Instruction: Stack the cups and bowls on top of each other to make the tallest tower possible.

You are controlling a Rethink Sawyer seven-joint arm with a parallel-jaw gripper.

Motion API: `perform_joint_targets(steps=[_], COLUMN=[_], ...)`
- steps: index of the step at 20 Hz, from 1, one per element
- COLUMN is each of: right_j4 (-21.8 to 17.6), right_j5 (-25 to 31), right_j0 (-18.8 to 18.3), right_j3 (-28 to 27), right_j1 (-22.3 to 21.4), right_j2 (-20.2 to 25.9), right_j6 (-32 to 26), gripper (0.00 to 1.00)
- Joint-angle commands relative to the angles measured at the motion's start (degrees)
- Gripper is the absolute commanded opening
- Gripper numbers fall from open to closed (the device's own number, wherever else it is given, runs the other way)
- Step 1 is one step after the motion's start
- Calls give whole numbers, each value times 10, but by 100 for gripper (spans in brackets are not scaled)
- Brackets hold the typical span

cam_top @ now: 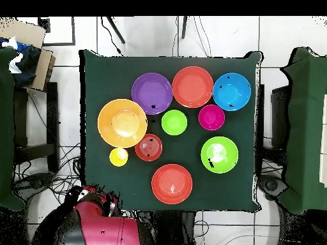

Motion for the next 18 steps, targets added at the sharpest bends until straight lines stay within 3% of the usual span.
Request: perform_joint_targets(steps=[1, 9, 15, 18], right_j4=[0, -1, -6, 1], right_j5=[-25, -26, -8, -17], right_j0=[15, 35, 83, 90], right_j3=[21, 3, -37, -40], right_j1=[23, 40, 66, 76], right_j2=[11, 1, -26, -28], right_j6=[103, 129, 190, 193], gripper=[100, 100, 100, 100])
